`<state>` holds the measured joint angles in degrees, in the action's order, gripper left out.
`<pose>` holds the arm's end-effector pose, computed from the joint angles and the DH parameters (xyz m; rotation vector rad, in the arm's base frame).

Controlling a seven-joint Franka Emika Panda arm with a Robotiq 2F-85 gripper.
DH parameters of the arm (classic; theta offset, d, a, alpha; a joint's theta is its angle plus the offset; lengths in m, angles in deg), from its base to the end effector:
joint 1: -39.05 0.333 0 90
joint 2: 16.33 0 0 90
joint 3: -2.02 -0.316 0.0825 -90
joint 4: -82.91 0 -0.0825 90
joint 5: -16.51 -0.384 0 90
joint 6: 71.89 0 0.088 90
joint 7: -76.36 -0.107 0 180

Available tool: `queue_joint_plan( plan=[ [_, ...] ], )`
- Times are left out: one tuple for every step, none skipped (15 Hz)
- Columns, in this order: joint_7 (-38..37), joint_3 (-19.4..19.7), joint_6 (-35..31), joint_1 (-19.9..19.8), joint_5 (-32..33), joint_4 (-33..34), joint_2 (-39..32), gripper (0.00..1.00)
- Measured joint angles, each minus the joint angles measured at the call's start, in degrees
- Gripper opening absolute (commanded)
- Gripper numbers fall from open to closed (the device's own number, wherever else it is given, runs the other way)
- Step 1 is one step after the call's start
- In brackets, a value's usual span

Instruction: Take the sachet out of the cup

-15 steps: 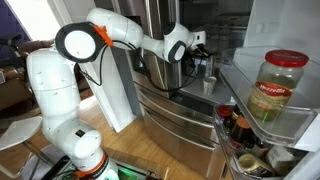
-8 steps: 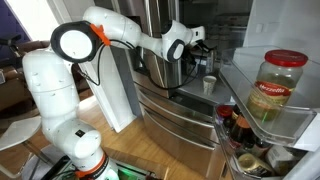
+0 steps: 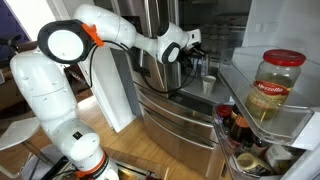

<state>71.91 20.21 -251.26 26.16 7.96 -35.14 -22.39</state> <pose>0.5246 -0.3234 0.5056 2.4529 -0.9647 1.3651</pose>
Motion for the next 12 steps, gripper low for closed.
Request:
queue_joint_plan(
  plan=[
    [1.5, -1.3, 0.0, -0.8, -1.1, -1.2, 0.9, 0.0],
    [3.2, -2.8, 0.0, -1.5, -2.8, -2.4, 1.8, 0.0],
    [5.1, -4.1, 0.0, -2.1, -4.7, -3.7, 2.8, 0.0],
    [7.1, -5.3, 0.0, -2.3, -6.9, -4.9, 3.6, 0.0],
    [9.3, -6.5, 0.0, -2.4, -9.5, -5.8, 4.3, 0.0],
    [11.3, -7.7, 0.3, -2.3, -12.0, -6.6, 5.1, 0.0],
    [13.4, -8.8, 1.0, -2.1, -14.7, -7.1, 5.9, 0.0],
    [15.4, -9.7, 2.0, -1.6, -17.3, -7.4, 6.6, 0.0],
    [17.3, -10.3, 3.0, -1.1, -19.7, -7.5, 7.1, 0.0],
    [19.0, -10.7, 4.0, -0.6, -21.8, -7.6, 7.4, 0.0],
    [20.6, -10.9, 4.6, -0.1, -23.7, -7.7, 7.5, 0.01],
    [22.1, -11.0, 5.4, 0.3, -25.4, -7.9, 7.6, 0.01]
  ],
)
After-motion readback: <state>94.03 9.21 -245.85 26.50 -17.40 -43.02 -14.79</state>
